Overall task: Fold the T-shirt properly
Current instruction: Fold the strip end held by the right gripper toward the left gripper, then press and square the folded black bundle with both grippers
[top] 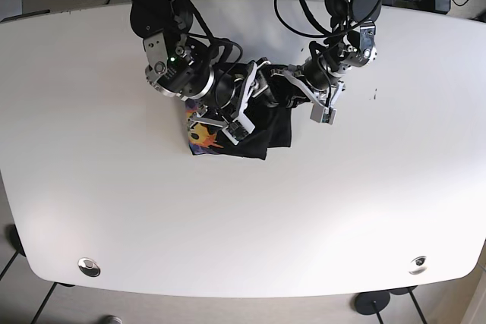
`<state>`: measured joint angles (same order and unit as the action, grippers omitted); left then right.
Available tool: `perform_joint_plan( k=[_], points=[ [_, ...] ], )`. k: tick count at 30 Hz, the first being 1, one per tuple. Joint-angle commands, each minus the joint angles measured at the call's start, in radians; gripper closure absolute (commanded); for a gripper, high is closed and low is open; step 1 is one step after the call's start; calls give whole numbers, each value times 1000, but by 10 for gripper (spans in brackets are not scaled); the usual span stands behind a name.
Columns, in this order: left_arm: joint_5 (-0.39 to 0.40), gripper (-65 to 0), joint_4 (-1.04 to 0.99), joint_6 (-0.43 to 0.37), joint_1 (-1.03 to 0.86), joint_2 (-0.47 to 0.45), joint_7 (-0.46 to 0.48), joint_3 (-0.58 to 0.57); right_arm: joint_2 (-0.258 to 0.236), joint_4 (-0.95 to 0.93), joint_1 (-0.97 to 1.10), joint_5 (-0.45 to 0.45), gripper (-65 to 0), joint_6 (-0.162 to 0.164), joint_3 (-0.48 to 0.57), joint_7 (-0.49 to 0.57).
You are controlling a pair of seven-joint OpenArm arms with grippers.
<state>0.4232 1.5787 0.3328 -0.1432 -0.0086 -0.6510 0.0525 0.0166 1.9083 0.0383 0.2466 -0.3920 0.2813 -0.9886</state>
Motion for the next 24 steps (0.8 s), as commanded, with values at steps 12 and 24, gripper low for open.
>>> perform_joint_plan(
  k=[12,24],
  points=[
    [282,-47,245,9,-115,-227,15,508,-39,40,53,256,-499,-9,-208,26],
    [274,-49,254,101,-227,-250,15,551,128,-408,-236,271,-249,0,-89,83]
  ],
)
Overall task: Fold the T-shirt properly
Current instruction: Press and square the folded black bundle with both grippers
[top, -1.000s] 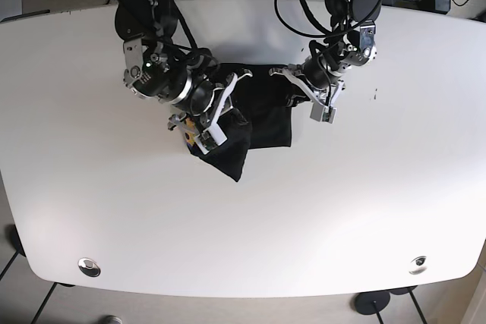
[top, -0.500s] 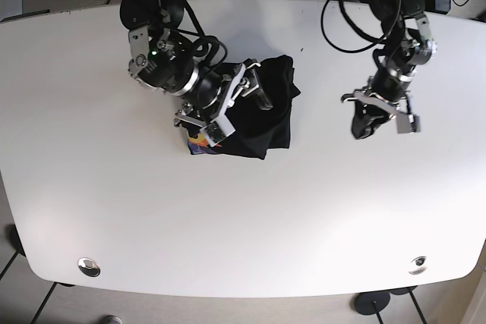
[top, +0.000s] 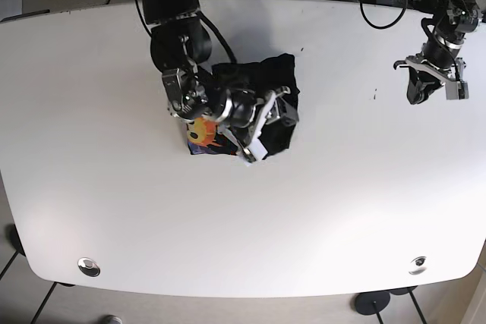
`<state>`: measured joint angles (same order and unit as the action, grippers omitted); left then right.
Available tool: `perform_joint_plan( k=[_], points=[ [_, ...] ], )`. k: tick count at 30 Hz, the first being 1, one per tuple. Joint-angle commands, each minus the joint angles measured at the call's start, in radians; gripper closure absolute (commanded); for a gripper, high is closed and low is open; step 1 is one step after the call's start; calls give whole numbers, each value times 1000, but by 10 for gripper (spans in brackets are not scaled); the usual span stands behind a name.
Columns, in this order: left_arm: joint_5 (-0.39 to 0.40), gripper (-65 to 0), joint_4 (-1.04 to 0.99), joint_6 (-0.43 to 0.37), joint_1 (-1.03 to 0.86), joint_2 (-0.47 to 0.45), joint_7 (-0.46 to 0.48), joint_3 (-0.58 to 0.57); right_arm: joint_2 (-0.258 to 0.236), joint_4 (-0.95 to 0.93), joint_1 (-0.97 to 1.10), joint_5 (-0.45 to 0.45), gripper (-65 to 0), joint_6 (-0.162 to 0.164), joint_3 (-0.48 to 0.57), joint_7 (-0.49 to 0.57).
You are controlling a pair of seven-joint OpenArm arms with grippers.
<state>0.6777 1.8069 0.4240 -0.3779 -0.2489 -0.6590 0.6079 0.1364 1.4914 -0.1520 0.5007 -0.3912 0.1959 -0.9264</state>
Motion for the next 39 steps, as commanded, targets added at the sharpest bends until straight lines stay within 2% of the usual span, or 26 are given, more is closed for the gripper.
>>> perform_joint_plan(
  k=[1,5,9,11,13,15,19,20,23,26,29,30,33,35,39],
  points=[
    [20,-49,26,9,7,-10,23,-15,18,8,-59,19,-249,-1,-2,17],
    [20,-49,27,11,6,-11,23,-30,10,105,-44,33,-247,-1,-6,-13],
    [20,-49,87,11,6,-11,25,-113,-94,255,41,71,-239,-1,-13,-29],
    [20,-49,107,11,12,-11,25,-167,-120,285,58,74,-239,-1,-62,-29],
    [20,-49,130,11,35,-11,28,-263,-125,288,59,68,-238,-5,-163,-29],
    [20,-49,136,9,55,-10,28,-359,-159,280,50,66,-238,-7,-229,-29],
    [20,-49,135,6,107,-8,28,-544,-228,182,-41,65,-228,-8,-266,-29],
    [18,-49,133,6,112,-7,28,-606,-246,131,-77,65,-184,-8,-264,-26],
    [18,-49,123,5,113,-7,29,-707,-283,18,-133,65,-98,-8,-260,45],
    [18,-49,61,3,113,-7,29,-736,-321,-122,-188,63,-90,-8,-194,139],
    [18,-49,-35,3,112,-7,31,-734,-360,-268,-212,63,-87,-5,-43,315],
    [18,-49,-80,3,112,-7,46,-734,-373,-321,-212,63,-87,-2,-6,379],
    [18,-49,-181,6,112,-11,133,-734,-380,-423,-212,63,-87,-2,46,488],
    [18,-49,-210,6,113,-13,147,-734,-381,-466,-208,63,-87,-5,55,524],
    [18,-49,-215,6,119,-13,149,-733,-401,-473,-203,63,-87,-8,55,530]
  ],
)
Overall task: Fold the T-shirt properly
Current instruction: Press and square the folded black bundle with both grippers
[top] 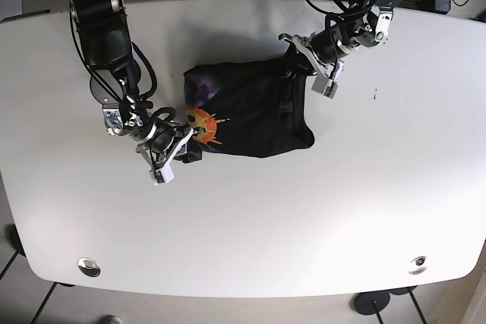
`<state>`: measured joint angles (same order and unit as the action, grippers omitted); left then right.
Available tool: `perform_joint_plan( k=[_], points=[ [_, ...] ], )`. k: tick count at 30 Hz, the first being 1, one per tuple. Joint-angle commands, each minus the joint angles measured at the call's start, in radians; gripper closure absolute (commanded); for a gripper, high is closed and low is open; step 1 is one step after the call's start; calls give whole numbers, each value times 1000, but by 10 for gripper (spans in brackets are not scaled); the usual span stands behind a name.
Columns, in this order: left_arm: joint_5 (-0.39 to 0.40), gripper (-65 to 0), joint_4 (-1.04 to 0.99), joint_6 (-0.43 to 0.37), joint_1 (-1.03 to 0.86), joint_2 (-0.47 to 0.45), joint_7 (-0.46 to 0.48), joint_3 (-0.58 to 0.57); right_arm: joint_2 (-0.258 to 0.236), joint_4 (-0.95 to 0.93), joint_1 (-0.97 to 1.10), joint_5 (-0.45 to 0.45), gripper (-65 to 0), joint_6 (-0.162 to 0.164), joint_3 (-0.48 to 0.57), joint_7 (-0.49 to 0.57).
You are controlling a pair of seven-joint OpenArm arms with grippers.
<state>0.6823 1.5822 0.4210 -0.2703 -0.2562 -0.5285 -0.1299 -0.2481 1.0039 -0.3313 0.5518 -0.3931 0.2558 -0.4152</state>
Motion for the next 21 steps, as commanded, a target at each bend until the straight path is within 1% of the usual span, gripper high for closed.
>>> perform_joint_plan(
  k=[1,3,4,9,11,14,16,18,21],
  points=[
    [10,-49,7,9,30,-5,18,6,-21,14,-21,12,-86,-7,-5,19],
    [-29,-49,-18,9,73,-7,14,37,-32,34,8,12,-86,-7,-10,20],
    [-48,-49,-52,9,113,-5,14,54,-50,76,33,14,-86,-7,-10,19],
    [-57,-49,-204,9,286,-5,14,63,-70,211,140,14,-86,1,-11,12],
    [-75,-49,-274,11,360,-5,14,60,-84,272,185,14,-86,3,-6,12],
    [-102,-49,-375,12,460,-5,14,59,-83,362,257,14,-86,3,-5,8],
    [-120,-50,-457,12,540,-2,18,59,-81,428,301,14,-86,3,-5,-35],
    [-151,-50,-520,14,613,-2,20,59,-56,488,337,12,-86,4,-5,-64],
    [-169,-50,-529,14,662,-2,15,59,-40,536,354,12,-86,4,-3,-109]
  ],
)
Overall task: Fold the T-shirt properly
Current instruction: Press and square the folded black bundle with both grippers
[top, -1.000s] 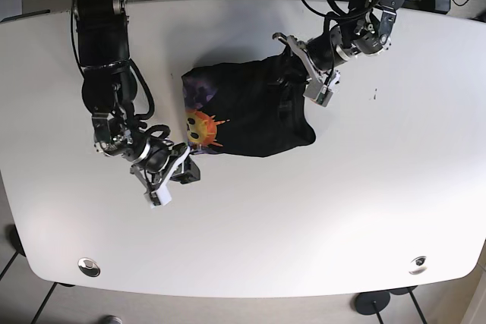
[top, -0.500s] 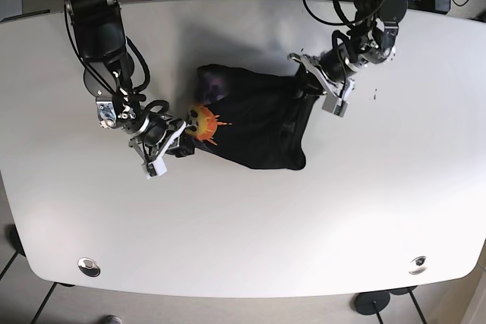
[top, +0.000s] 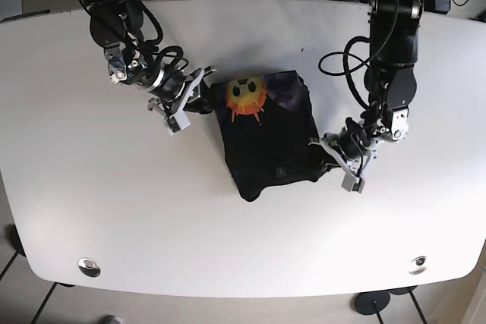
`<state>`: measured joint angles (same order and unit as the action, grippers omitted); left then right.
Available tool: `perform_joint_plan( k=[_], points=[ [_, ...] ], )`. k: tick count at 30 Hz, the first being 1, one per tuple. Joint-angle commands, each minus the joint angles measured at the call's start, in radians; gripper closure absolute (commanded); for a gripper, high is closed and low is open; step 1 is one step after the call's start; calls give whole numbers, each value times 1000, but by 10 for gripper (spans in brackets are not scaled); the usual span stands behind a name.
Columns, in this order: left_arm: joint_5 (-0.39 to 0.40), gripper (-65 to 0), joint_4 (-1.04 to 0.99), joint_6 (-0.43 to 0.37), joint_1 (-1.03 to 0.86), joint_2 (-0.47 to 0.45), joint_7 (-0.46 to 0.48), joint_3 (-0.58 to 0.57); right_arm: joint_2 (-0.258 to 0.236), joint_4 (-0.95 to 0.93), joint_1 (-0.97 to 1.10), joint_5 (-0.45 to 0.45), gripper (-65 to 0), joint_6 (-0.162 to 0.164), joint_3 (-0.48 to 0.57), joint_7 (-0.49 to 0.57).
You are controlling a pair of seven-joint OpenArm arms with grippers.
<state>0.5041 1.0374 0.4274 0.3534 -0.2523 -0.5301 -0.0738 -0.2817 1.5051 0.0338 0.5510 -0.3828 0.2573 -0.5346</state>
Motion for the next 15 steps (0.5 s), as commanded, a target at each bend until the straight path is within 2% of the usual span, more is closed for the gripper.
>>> perform_joint_plan(
  k=[1,3,4,6,7,9,13,15],
  points=[
    [11,-50,17,8,52,-8,15,2,12,50,-2,13,-86,-6,-3,-9],
    [8,-54,39,8,66,-12,15,2,46,70,2,13,-86,-6,-3,-32],
    [8,-78,63,4,65,-15,15,2,57,79,2,13,-86,-6,-3,-45],
    [8,-172,146,1,59,-31,14,2,57,101,2,11,-86,-3,-3,-51],
    [8,-214,188,-9,40,-29,14,4,57,111,2,11,-86,12,-3,-51],
    [8,-267,287,-111,-20,-26,18,4,51,137,2,13,-86,52,-3,-51],
    [8,-339,441,-342,-96,23,23,-64,17,162,-1,21,-86,61,-13,-51],
    [8,-360,487,-421,-123,31,24,-120,9,162,-1,21,-86,61,-13,-51]
  ],
)
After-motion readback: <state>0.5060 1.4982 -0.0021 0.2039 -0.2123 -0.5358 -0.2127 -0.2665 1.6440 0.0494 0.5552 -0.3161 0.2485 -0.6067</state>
